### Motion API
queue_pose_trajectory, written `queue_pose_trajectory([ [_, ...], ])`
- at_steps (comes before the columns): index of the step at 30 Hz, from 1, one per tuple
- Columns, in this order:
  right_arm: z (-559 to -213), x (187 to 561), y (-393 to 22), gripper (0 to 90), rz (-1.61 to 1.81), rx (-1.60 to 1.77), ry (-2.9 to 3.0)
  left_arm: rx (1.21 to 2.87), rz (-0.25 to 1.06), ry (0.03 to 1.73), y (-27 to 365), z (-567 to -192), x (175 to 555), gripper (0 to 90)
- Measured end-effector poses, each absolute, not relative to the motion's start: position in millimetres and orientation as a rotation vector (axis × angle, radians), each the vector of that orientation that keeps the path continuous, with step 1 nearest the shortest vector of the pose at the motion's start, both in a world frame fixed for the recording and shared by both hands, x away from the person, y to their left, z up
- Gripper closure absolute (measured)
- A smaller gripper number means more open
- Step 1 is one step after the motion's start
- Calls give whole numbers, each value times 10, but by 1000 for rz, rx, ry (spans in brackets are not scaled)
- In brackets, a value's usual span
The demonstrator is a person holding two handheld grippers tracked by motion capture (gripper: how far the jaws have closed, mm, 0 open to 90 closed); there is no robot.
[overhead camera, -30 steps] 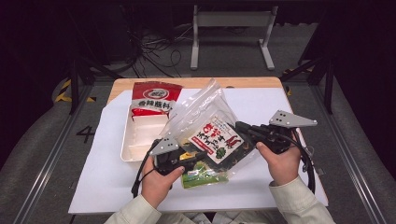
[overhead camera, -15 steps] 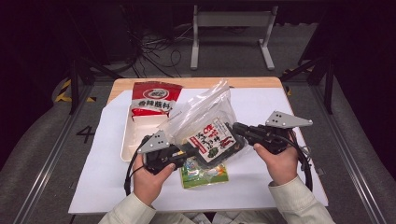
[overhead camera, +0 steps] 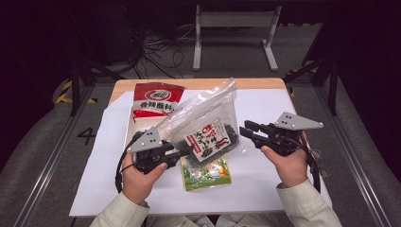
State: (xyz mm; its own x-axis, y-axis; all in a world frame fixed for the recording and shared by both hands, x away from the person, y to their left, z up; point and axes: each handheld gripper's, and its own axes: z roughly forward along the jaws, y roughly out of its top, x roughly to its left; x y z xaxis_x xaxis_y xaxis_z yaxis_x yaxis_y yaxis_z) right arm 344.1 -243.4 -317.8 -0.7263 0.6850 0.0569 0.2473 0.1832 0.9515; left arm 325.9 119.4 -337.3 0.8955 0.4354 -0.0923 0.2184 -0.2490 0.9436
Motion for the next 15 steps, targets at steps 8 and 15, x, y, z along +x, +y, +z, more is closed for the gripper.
queue_pose_trajectory([
  [8, -3174, 3423, -2586, 644, 1529, 908, 2069, 1879, 246, 485, 1376, -3235, 3303, 763],
  [15, -3185, 3415, -2691, 655, 1516, 936, 2052, 1930, 269, 468, 1541, -3080, 3307, 763],
])
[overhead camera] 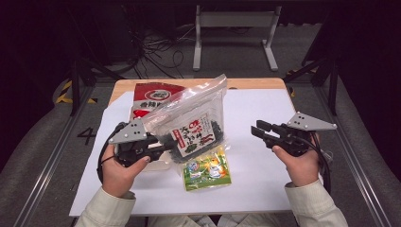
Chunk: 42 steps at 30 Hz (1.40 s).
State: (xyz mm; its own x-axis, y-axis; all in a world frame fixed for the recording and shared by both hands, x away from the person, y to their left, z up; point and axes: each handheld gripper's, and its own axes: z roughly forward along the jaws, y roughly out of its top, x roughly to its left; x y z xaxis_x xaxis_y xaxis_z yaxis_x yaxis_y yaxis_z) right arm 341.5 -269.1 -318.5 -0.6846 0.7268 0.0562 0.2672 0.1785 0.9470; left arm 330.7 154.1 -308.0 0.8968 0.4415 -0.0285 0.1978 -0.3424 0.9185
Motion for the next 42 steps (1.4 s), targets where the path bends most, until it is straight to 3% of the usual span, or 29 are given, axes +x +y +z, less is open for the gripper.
queue_pose_trajectory([
  [17, -3320, 3534, -2834, 649, 1463, 977, 2068, 1978, 301, 462, 1744, -2931, 3300, 763],
  [42, -3408, 3561, -2928, 650, 1451, 1013, 2053, 1879, 555, 611, 2207, -2852, 3339, 763],
])
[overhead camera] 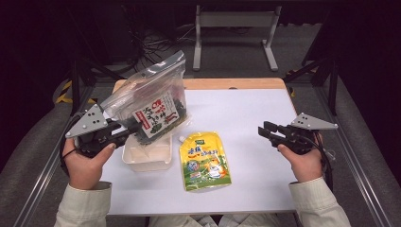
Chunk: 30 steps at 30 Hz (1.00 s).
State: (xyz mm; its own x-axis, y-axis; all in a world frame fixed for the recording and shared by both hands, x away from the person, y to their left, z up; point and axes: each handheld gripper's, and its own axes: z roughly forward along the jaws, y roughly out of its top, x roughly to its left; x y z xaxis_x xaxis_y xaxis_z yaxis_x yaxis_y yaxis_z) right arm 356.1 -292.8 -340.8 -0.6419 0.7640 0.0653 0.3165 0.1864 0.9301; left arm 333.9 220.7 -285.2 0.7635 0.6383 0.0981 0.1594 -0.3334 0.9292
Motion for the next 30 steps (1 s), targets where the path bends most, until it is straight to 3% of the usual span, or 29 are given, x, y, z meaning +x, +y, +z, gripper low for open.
queue_pose_trajectory([
  [10, -3426, 3565, -2922, 646, 1451, 1025, 2057, 1886, 621, 674, 2275, -2867, 3353, 762],
  [15, -3440, 3571, -2908, 642, 1459, 1020, 2061, 1917, 717, 709, 2263, -2899, 3387, 762],
  [30, -3480, 3587, -2881, 630, 1460, 1029, 2077, 1911, 704, 774, 2313, -3069, 3550, 761],
])
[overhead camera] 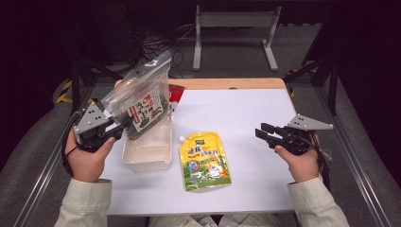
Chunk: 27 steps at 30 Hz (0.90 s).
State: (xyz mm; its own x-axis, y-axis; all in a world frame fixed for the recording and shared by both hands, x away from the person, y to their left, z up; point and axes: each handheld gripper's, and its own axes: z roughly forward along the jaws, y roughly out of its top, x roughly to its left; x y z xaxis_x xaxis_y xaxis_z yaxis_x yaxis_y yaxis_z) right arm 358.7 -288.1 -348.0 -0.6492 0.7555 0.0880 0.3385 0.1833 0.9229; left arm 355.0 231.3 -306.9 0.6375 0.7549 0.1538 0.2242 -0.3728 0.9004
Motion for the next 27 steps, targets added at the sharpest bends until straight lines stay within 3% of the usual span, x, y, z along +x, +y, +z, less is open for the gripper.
queue_pose_trajectory([
  [27, -3518, 3597, -2849, 615, 1472, 1037, 2093, 1896, 730, 766, 2353, -3267, 3756, 758],
])
